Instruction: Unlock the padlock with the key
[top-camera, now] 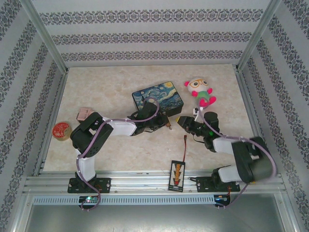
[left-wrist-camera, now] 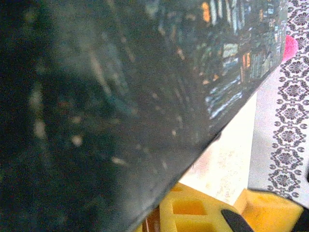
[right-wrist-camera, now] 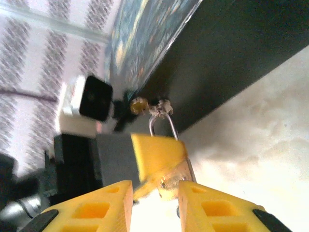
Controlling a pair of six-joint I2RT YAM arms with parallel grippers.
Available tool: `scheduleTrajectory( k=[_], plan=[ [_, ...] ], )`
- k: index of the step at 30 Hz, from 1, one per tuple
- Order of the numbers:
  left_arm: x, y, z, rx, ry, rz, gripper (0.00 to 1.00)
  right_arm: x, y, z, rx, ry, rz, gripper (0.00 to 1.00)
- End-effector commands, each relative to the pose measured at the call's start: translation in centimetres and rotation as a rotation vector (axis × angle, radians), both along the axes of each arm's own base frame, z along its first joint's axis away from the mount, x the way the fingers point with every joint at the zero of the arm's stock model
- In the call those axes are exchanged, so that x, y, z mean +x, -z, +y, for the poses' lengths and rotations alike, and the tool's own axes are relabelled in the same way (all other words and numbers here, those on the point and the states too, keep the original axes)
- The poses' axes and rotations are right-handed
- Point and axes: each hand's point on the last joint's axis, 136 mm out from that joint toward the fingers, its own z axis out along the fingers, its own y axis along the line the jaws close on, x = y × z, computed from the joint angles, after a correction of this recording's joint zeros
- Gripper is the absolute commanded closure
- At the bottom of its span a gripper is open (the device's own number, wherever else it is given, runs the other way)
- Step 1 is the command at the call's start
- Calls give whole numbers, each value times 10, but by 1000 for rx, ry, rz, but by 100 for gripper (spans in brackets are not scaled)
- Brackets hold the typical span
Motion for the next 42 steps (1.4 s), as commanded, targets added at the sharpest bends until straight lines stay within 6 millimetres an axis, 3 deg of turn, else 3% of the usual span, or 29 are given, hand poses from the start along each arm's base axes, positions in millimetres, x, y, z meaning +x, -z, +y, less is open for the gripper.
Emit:
scheduleTrajectory(
  k=[1, 8, 15, 25, 32, 42],
  plan=[
    [-26, 32, 9, 35, 7, 189, 95, -18, 20, -14, -407, -31, -9, 69],
    [-26, 35, 6, 25, 7, 203, 94, -38, 0, -25, -680, -62, -104, 68],
    [-28, 37, 8, 38, 7, 216, 94, -52, 7, -9, -795, -134, -127, 67],
    [-29, 39, 10, 37, -12, 237, 94, -56, 17, 3, -855, -202, -138, 63],
    [-30, 40, 9, 34, -3, 248, 89, -48, 24, 6, -833, -184, -115, 66],
    [-36, 42, 12, 47, 5, 259, 87, -11, 38, -4, -666, -61, 20, 79]
  ],
)
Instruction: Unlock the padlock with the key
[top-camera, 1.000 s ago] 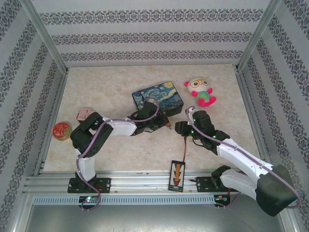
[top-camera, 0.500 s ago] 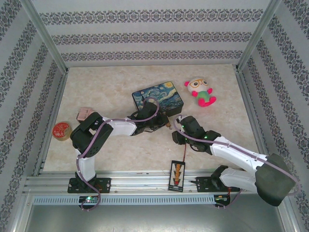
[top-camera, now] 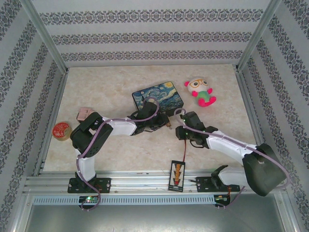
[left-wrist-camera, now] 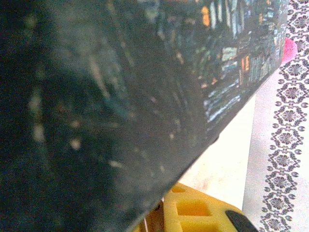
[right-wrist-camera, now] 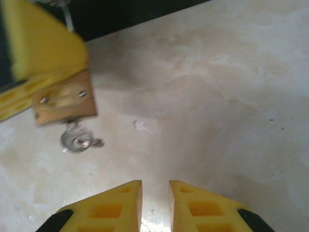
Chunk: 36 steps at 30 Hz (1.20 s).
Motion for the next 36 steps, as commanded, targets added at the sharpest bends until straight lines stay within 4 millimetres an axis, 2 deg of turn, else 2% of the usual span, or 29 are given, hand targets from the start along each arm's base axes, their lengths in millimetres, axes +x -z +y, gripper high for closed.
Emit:
scheduleTrajectory(
  k=[1, 6, 16, 21, 24, 36],
  plan=[
    [-36, 44, 13, 54, 13, 241, 87, 22, -8, 11, 117, 32, -7, 81],
    [-36, 43, 12, 50, 17, 241, 86, 41, 2, 21, 253, 34, 23, 87],
    [-39, 45, 11, 47, 21, 254, 81, 60, -3, 43, 362, -13, 1, 88],
    [-42, 46, 9, 49, 25, 259, 77, 60, -7, 47, 385, -17, -6, 88],
    [-45, 46, 8, 47, 24, 266, 71, 58, -7, 46, 383, -17, -6, 88],
    [-54, 43, 14, 63, 8, 276, 70, 57, -5, 43, 372, -6, -3, 88]
  ],
)
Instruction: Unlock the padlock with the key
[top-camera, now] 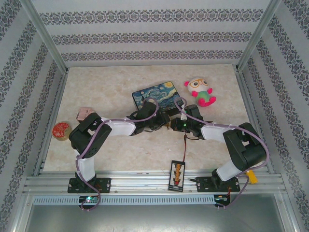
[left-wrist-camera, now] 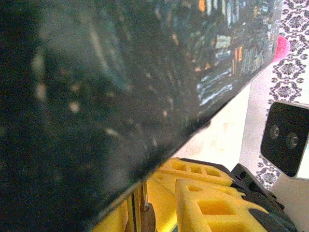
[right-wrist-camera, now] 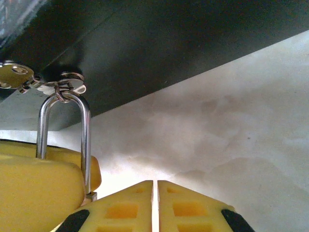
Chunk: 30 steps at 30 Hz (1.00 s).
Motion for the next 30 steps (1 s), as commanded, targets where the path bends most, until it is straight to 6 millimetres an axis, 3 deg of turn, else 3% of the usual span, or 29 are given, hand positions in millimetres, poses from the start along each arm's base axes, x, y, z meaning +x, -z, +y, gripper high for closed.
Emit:
scheduleTrajectory(
  k=[1, 8, 17, 23, 30],
  plan=[
    [-50, 48, 14, 94, 21, 246, 70, 10, -18, 6, 47, 2, -53, 88],
    [-54, 53, 14, 97, 24, 257, 73, 10, -17, 6, 46, 3, -52, 88],
    [-53, 51, 14, 96, 25, 254, 87, 5, -21, 5, 47, 0, -53, 88],
    [-51, 45, 13, 97, 32, 231, 92, -9, -30, -4, 15, -6, -79, 87],
    [-47, 37, 13, 95, 28, 208, 93, -33, -36, -17, -140, -43, -163, 82]
  ],
)
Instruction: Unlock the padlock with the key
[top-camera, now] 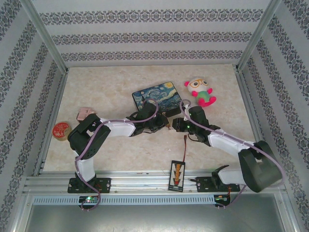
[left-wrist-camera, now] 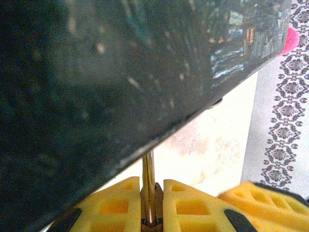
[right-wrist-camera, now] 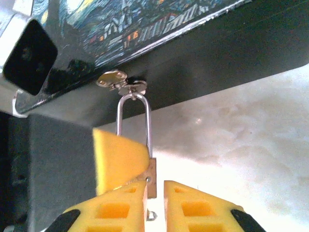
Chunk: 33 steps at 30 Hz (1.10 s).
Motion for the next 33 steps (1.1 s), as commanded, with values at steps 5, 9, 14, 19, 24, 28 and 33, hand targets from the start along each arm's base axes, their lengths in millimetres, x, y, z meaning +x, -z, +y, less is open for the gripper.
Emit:
scheduleTrajectory(
  k=[5, 9, 14, 19, 24, 28, 33],
  plan=[
    [-37, 31, 10, 70, 18, 187, 93, -26, 15, 0, -264, -80, -77, 82],
    [-35, 29, 11, 67, 12, 184, 93, -28, 18, 5, -318, -90, -101, 80],
    [-31, 26, 12, 58, 2, 180, 93, -28, 23, 9, -336, -109, -107, 75],
    [-28, 25, 12, 55, -3, 177, 93, -29, 23, 16, -344, -136, -118, 73],
    [-27, 25, 12, 49, -7, 179, 93, -30, 20, 21, -347, -154, -136, 70],
    [-27, 25, 12, 46, -6, 179, 93, -29, 20, 24, -345, -160, -142, 69],
    [-27, 24, 11, 44, -5, 177, 93, -27, 21, 26, -345, -164, -144, 66]
  ],
)
